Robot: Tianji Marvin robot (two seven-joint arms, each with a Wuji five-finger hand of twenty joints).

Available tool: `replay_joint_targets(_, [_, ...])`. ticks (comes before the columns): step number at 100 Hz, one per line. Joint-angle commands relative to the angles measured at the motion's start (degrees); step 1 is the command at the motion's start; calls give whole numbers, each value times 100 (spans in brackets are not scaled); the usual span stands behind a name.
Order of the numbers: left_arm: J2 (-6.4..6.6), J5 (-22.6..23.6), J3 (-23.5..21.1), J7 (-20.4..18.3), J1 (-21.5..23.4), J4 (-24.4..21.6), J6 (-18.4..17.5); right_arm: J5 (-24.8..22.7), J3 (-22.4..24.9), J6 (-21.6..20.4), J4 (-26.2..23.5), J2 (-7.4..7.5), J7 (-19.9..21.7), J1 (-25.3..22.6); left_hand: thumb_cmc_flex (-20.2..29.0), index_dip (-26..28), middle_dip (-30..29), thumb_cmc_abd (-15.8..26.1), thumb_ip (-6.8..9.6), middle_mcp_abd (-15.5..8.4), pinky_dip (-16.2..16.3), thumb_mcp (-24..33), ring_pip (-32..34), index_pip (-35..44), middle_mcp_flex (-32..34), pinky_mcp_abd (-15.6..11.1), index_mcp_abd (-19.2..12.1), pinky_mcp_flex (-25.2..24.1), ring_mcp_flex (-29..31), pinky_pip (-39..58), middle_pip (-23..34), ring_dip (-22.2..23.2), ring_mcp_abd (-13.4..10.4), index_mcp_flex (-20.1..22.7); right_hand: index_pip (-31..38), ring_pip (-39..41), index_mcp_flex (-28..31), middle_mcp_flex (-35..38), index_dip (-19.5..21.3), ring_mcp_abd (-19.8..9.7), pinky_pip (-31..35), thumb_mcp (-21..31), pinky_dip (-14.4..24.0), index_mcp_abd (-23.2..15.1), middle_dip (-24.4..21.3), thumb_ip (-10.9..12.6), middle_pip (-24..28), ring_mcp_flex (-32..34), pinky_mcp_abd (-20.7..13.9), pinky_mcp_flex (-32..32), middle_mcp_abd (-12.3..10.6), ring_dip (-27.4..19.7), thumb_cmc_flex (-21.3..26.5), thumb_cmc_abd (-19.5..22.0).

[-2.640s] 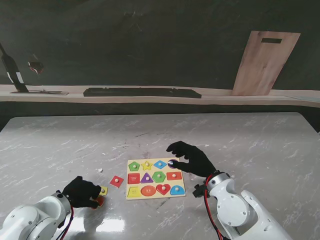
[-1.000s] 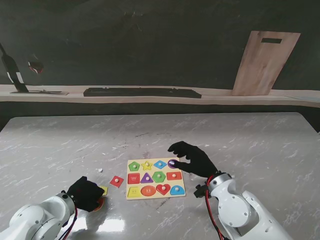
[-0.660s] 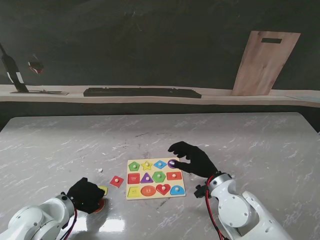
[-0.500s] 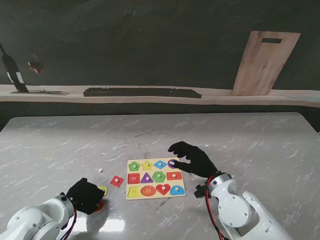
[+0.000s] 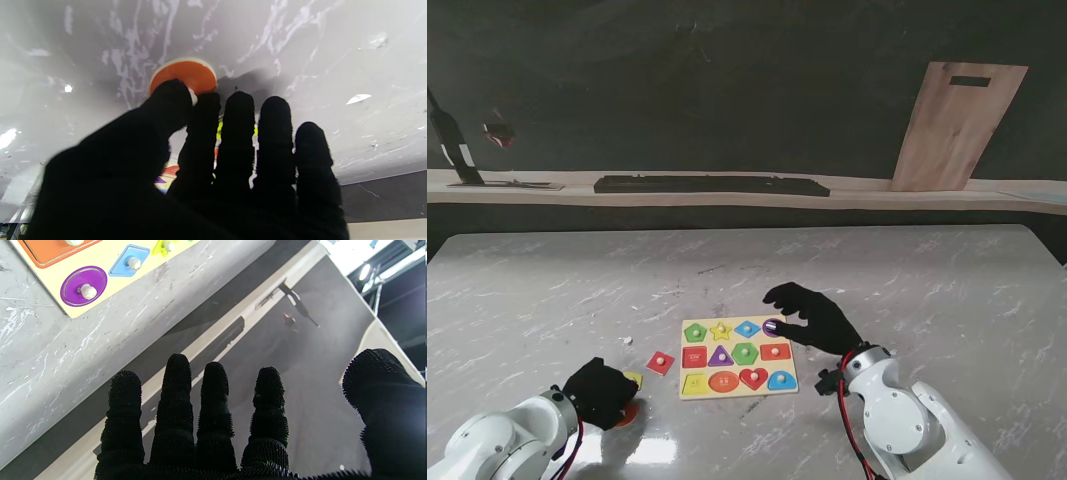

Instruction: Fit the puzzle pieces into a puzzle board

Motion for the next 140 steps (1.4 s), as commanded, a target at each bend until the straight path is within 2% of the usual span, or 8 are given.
replay_joint_targets(1, [15, -59, 57, -17, 22, 79, -29, -14, -19, -1, -16, -1, 3, -25, 335, 152, 175, 4, 136, -76, 81, 575, 66, 165, 117, 708, -776, -38, 40, 120, 2, 81, -69, -131, -48, 62, 113, 151, 71, -2, 22, -65, 101, -212, 28, 208, -10, -2, 18, -75, -117, 64, -81, 69])
replay_joint_targets(24, [31, -82, 141, -279, -7, 54, 56, -20, -18, -8, -11, -3, -8, -25, 201, 369, 279, 140, 271, 69, 84, 597, 66, 39, 65, 723, -334, -39, 63, 125, 34, 119, -51, -302, -51, 65, 115, 153, 70, -2, 25, -66, 102, -212, 28, 208, -8, -2, 25, -70, -113, 66, -87, 75])
replay_joint_targets(37, [34, -40, 158, -436, 10, -6, 162, -27, -9, -16, -15, -1, -10, -33, 410, 130, 362, -113, -32, 84, 46, 143, -25, -474, -145, 702, 13, -92, -64, 44, -25, 101, -109, -522, -49, 70, 117, 157, 71, 9, 25, -66, 102, -211, 29, 208, -6, 1, 25, -73, -110, 69, -84, 72])
replay_joint_targets(48, [38, -14, 140, -505, 25, -44, 148, -30, -4, -22, -18, 0, -8, -38, 467, 218, 512, -148, -216, -37, 6, -283, -85, -742, -359, 657, -134, -171, -181, -20, 169, 139, -160, -784, -49, 70, 116, 157, 72, 8, 25, -63, 102, -215, 29, 208, -6, -2, 24, -73, -112, 70, -78, 69])
replay_joint_targets(57, [40, -9, 131, -515, 26, -44, 121, -31, -1, -28, -17, 1, -7, -40, 544, 378, 590, -77, -224, -128, -9, -466, -110, -1052, -371, 653, -506, -194, -206, -38, 281, 165, -171, -943, -48, 72, 115, 156, 73, 0, 25, -67, 102, -206, 29, 207, -7, 1, 22, -72, -108, 71, -86, 73])
replay_joint_targets(81, [40, -8, 150, -473, 13, -19, 107, -31, -1, -29, -16, 1, -6, -40, 634, 485, 684, 32, -308, -139, -28, -707, -130, -1136, -414, 661, -811, -227, -243, -72, 385, 194, -162, -845, -50, 74, 108, 159, 72, 3, 23, -65, 102, -210, 28, 207, -8, 3, 25, -72, -110, 73, -85, 74])
replay_joint_targets(100, [40, -23, 161, -489, -4, -16, 122, -35, 7, -40, -20, 2, -8, -47, 689, 31, 494, 189, -377, -40, -37, -1138, -199, -1004, -546, 680, -618, -286, -289, -97, 424, 196, -91, -387, -52, 75, 115, 163, 71, 1, 25, -64, 102, -208, 28, 208, -8, 5, 27, -70, -114, 75, -81, 70])
replay_joint_targets(140, [60, -177, 132, -820, -38, -62, 90, -27, 7, -46, -16, 3, 3, -46, 686, -186, -689, 800, -309, 155, -143, -2184, -551, -1272, -1146, 711, -523, -563, -600, -319, 361, 150, 56, -271, -50, 81, 125, 163, 73, 6, 22, -61, 101, -209, 29, 209, -7, 11, 26, -75, -113, 79, -80, 70])
